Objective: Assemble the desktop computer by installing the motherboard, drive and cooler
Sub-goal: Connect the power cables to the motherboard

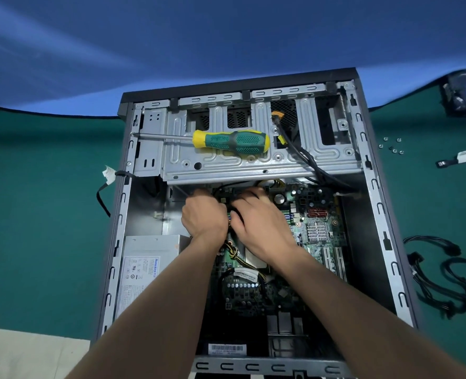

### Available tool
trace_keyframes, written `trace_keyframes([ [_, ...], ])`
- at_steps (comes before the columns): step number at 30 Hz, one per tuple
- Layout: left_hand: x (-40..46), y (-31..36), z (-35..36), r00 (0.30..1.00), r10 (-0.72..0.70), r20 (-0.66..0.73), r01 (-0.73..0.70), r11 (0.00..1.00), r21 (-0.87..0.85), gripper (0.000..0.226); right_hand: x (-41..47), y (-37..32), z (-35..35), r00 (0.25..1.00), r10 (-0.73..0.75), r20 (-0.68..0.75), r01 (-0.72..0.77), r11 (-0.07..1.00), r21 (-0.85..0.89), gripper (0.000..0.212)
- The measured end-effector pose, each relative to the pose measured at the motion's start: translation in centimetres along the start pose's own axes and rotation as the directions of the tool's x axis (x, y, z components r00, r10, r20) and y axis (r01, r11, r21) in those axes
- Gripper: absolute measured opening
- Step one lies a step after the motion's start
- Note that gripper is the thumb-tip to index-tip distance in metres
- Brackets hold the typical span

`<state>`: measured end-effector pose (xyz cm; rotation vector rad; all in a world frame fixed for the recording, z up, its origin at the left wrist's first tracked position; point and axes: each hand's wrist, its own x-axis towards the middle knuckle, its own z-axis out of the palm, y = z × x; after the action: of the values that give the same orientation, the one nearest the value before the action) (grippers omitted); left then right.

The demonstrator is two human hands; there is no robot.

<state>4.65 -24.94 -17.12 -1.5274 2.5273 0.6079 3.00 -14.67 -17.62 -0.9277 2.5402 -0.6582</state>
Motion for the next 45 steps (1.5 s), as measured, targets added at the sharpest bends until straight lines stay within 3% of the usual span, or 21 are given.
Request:
trace_keyframes([
  [7, -0.9, 0.2, -1.3, 0.996, -0.011, 0.087, 0.012, 1.0, -0.014, 0.017, -2.5, 0.4, -2.4, 0.98, 0.061, -0.19, -0.009, 0.964, 0.266, 0.03],
  [12, -3.1, 1.0, -3.3, 0.956, 0.147, 0.252, -0.178, 0.978, 0.106, 0.011, -3.0, 1.1, -2.6, 0.982, 0.184, -0.031, -0.173, 0.961, 0.214, 0.029],
  [15, -4.1, 0.9, -5.4, 0.922, 0.273, 0.276, -0.313, 0.943, 0.116, 0.012, -2.8, -0.1, -2.8, 0.978, 0.209, 0.006, -0.204, 0.947, 0.248, 0.024],
  [19, -5.1, -0.5, -9.5, 0.91, 0.409, 0.063, -0.409, 0.912, -0.014, 0.024, -2.9, -2.0, -3.4, 0.977, 0.215, 0.01, -0.203, 0.907, 0.369, 0.02],
  [21, -4.8, -2.3, -11.6, 0.932, 0.333, -0.141, -0.349, 0.93, -0.112, 0.032, -3.1, -3.0, -3.8, 0.982, 0.183, 0.047, -0.187, 0.899, 0.396, 0.02],
  [24, -2.5, -5.4, -13.8, 0.923, 0.165, -0.347, -0.244, 0.949, -0.2, 0.017, -2.9, -4.8, -4.7, 0.988, 0.137, 0.067, -0.153, 0.887, 0.436, 0.02],
  [27, 1.0, -7.9, -14.2, 0.972, 0.198, -0.13, -0.202, 0.979, -0.019, 0.05, -2.3, -6.0, -5.6, 0.994, 0.105, 0.043, -0.113, 0.896, 0.43, 0.019],
  [30, 3.4, -8.6, -14.4, 0.973, 0.228, 0.031, -0.229, 0.973, 0.02, 0.045, -1.8, -6.6, -6.4, 0.996, 0.086, 0.028, -0.09, 0.911, 0.403, 0.02],
  [35, 4.0, -9.3, -15.0, 0.974, 0.22, 0.061, -0.216, 0.974, -0.06, 0.006, -1.3, -7.4, -7.0, 0.996, 0.072, 0.048, -0.085, 0.927, 0.366, 0.02],
  [40, 2.8, -8.8, -16.6, 0.965, 0.256, -0.05, -0.26, 0.932, -0.253, 0.021, -1.2, -8.5, -6.9, 0.995, 0.059, 0.08, -0.086, 0.92, 0.382, 0.02],
  [43, 2.2, -7.5, -17.5, 0.963, 0.27, 0.013, -0.25, 0.907, -0.34, 0.016, -1.1, -9.7, -7.1, 0.995, 0.029, 0.093, -0.067, 0.899, 0.432, 0.019],
  [45, 1.7, -7.1, -17.3, 0.952, 0.304, 0.04, -0.282, 0.919, -0.275, 0.018, -1.0, -10.6, -7.4, 0.994, -0.004, 0.108, -0.049, 0.871, 0.488, 0.022],
])
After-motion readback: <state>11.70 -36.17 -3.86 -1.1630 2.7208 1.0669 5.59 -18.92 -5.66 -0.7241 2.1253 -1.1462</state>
